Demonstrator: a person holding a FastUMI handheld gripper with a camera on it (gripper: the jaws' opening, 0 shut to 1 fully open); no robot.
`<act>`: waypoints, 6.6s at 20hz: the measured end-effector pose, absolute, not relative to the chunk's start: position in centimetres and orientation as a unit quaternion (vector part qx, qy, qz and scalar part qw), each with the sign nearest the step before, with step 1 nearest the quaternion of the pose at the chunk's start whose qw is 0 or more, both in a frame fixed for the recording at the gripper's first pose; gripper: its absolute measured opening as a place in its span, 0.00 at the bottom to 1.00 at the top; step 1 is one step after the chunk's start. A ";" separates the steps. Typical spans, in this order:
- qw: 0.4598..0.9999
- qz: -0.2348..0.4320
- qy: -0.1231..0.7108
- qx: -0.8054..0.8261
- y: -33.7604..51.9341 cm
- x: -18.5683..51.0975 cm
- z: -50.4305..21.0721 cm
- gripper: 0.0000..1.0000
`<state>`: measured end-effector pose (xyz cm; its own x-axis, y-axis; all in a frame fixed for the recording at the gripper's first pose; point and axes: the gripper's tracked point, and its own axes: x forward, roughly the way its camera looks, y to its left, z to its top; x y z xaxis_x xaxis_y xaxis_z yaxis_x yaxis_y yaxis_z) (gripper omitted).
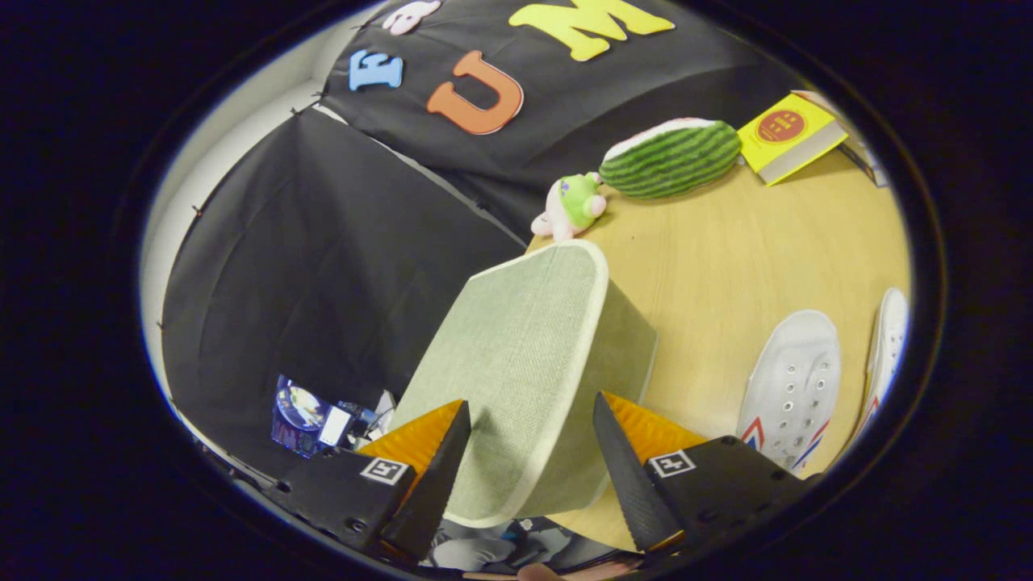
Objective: Open the storage box then place both shoes into the box .Put the left shoe in first, then the right shoe, with the right side of both shoes facing outward in a uniform manner.
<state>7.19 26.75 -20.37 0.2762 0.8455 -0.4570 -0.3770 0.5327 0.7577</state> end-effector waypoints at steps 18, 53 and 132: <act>0.764 0.444 0.406 0.230 35.4 3.6 -5.3 0.06; 0.918 0.267 0.290 -0.042 22.6 6.1 -2.9 1.00; 0.747 0.208 0.596 0.210 39.8 6.9 -20.9 0.06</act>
<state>6.93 39.76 -20.89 0.2037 0.5612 -0.8022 -0.0598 0.8250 0.5619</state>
